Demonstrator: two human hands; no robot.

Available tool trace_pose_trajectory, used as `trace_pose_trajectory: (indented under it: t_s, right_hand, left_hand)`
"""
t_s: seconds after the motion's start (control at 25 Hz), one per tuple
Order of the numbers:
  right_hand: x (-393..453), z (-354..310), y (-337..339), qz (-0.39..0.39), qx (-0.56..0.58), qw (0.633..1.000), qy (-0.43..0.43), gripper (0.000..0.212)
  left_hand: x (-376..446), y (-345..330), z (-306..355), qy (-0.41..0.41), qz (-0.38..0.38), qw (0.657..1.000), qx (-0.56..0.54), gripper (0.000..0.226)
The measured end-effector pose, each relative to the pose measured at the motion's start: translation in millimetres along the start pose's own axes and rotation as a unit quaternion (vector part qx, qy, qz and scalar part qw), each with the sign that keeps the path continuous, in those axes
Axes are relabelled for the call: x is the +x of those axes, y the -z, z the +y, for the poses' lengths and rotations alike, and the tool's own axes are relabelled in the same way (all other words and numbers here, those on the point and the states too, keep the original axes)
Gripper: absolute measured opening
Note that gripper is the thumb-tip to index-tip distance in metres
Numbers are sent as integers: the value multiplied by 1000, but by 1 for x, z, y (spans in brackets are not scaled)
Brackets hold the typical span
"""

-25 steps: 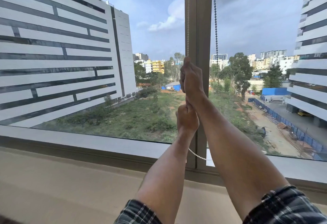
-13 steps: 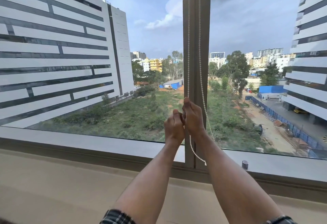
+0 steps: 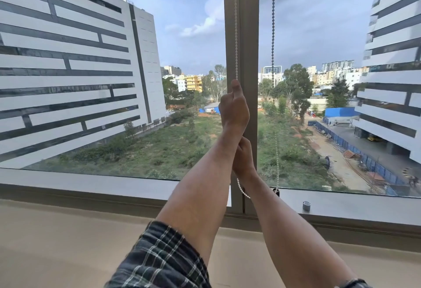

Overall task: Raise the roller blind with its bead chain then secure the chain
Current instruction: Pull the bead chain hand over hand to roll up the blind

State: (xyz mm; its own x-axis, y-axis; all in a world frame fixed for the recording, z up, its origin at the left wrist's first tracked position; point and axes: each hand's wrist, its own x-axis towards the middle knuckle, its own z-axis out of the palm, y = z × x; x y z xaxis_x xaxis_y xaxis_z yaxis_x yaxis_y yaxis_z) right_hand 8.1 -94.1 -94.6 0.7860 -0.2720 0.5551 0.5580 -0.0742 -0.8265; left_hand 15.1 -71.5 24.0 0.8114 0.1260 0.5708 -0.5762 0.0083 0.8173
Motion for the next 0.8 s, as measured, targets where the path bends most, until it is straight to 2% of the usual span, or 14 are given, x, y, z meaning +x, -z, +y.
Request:
trace_pose_trajectory:
  t_s: [0.08,0.2,0.28,0.4,0.52,0.56,0.72,0.8]
  right_hand:
    - [-6,3,7,2,-40,999,-7,56]
    - [-17,9,14,-12,-93,996,13,22]
    - [-16,9,21,2,-62,998,32,26]
    - [4,-13,27,67,10,996,63,32]
    - [37,-66,20,94,36,992,72,12]
    - [48,-85,14,85,44,993,62,11]
    - [71,-120,-11,16,53,998,28,42]
    - [66,-113,-21,26,38,998,48,51]
  left_hand:
    - [-4,2,-10,-20,2,1000,11,68]
    - [-16,9,-30,-25,7,998,49,71]
    - [-26,16,-44,-19,9,997,76,72]
    - [-40,29,-60,5,6,996,89,75]
    - [-60,30,-69,25,1,995,95,73]
    - [-68,29,-70,31,-7,994,105,74]
    - [-93,20,-81,63,-29,990,119,68]
    - [-100,17,-87,93,-30,990,100,61]
